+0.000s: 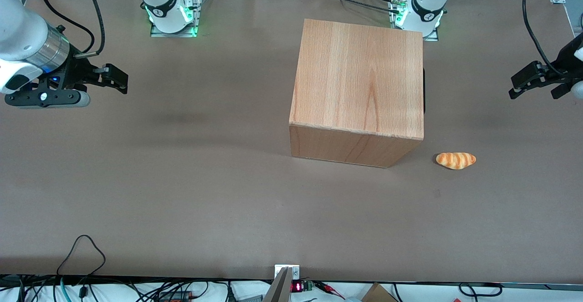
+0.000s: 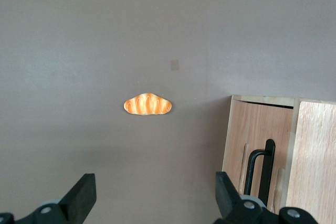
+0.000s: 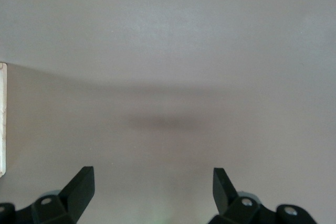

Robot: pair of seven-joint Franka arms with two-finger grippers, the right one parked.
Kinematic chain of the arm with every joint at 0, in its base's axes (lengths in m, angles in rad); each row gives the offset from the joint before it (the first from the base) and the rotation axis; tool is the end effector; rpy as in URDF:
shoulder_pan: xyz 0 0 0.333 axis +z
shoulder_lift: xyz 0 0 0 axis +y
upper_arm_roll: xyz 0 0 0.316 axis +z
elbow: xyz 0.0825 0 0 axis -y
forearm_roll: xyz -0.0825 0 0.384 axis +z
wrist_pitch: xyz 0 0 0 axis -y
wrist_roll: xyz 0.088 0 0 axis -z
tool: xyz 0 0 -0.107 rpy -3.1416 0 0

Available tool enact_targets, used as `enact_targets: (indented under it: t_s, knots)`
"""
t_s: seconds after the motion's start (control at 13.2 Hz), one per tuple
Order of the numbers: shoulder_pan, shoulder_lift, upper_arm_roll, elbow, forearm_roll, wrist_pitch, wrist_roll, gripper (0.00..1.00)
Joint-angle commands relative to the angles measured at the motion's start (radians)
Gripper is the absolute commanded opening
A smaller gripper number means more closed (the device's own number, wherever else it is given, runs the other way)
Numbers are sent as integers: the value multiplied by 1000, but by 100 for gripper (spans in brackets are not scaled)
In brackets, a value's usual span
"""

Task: Open top drawer with left arm
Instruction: 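Move the left gripper toward the drawer's black handle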

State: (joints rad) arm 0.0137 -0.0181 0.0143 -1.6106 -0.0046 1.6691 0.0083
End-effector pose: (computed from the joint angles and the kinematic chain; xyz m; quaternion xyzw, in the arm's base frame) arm 0.5582 0.0153 0.6246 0.9992 0.0100 0.0383 0.0017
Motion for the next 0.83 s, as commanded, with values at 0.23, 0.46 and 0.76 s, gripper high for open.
enact_targets:
  t_s: [0.23,0.46,0.76]
  knots:
    - [-14,1,10,24,-6,-43,16,100]
    - [-14,10,9,9,-37,-46,16,100]
    - [-23,12,3,-47,-90,-46,21,100]
